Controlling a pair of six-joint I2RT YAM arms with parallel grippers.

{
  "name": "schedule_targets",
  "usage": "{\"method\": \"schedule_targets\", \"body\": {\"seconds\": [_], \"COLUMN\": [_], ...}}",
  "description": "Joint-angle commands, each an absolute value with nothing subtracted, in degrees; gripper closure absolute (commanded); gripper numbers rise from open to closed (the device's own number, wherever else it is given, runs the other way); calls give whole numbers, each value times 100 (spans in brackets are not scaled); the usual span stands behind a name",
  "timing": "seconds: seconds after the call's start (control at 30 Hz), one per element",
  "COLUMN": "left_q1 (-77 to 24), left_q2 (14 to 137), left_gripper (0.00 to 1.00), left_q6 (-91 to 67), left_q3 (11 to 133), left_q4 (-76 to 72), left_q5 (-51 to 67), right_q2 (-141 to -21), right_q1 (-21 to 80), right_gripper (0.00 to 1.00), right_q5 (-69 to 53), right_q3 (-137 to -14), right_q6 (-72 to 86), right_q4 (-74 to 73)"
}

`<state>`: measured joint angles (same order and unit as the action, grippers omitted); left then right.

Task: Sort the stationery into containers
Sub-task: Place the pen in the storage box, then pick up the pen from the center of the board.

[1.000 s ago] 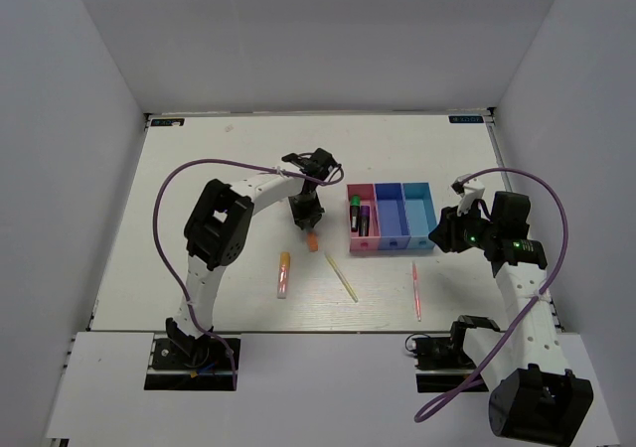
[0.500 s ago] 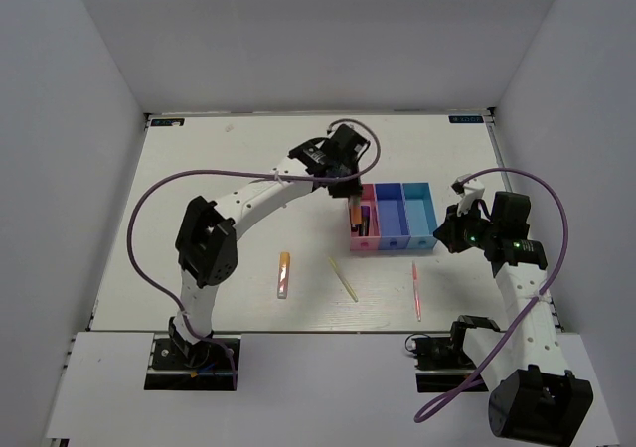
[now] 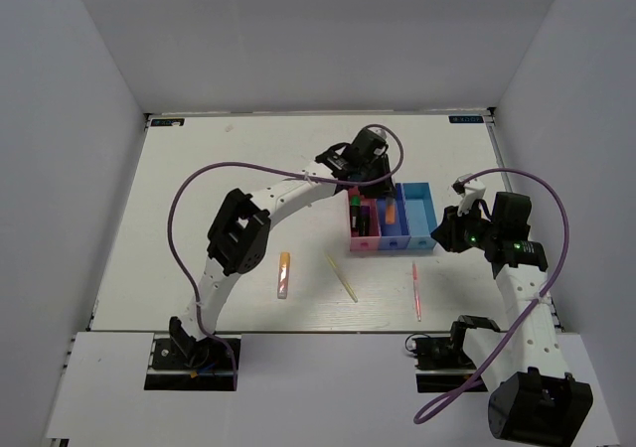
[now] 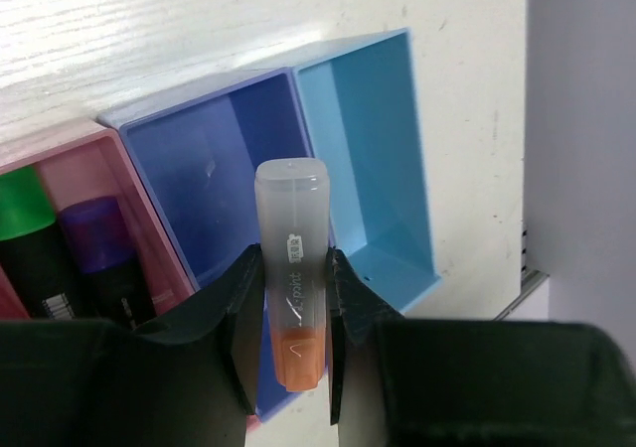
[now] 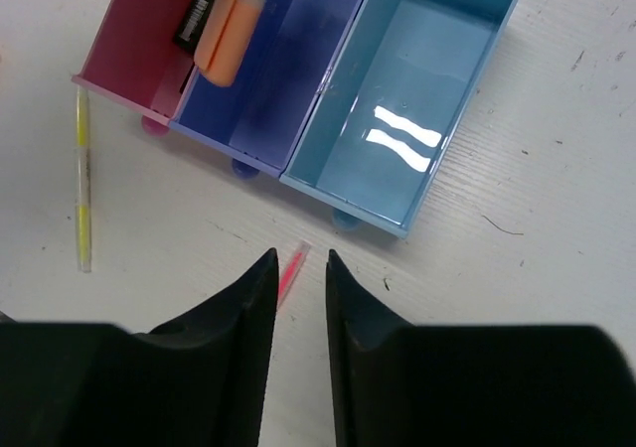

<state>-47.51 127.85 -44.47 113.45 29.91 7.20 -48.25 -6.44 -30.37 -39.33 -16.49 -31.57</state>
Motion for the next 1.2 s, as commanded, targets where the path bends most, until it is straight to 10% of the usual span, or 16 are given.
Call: {"method": "schedule_targets", "body": {"seconds": [0.0, 0.2, 0.43, 0.5, 0.57, 0.67, 0.73, 0.8, 1.17], "left_q1": [-4790, -4808, -4808, -4807, -4843, -4922, -4939, -4870, -4720], "left_q2": [12674, 12744, 12280, 11911, 11164, 10114, 9627, 9275, 8806], "left_gripper": [73, 49, 57, 96, 100, 94, 78, 56, 38], "left_q6": [-4474, -4404, -4175, -4034, -3825, -3613, -3542, -3490, -3867], "left_q3": [11610, 11593, 11356, 10737, 10329, 8864, 8362, 7931, 5722], "left_q4": [2786, 2900, 2997, 2988, 3119, 3620, 4401, 5023, 4843], "left_q5": [870, 835, 747, 634, 240, -760, -1576, -1827, -1574], "right_q2": [-4737, -4737, -4720, -4720, -4702, -4641, -4676, -4719, -4808], "right_q1": [-694, -686, -694, -703, -712, -721, -712, -721, -712], "right_gripper": [69, 53, 49, 62, 100, 100, 56, 37, 40], "right_q5": [-3085, -3137, -3146, -3146, -3129, -3111, -3120, -3129, -3182], "right_q3": [-3973, -3981, -3981, -3990, -3964, -3929, -3946, -3973, -3981], "right_q6": [-1644, -1670, -1661, -1670, -1661, -1652, -1652, -1652, -1661], "right_q4": [-3067, -3094, -3103, -3120, -3094, -3067, -3050, -3111, -3111]}}
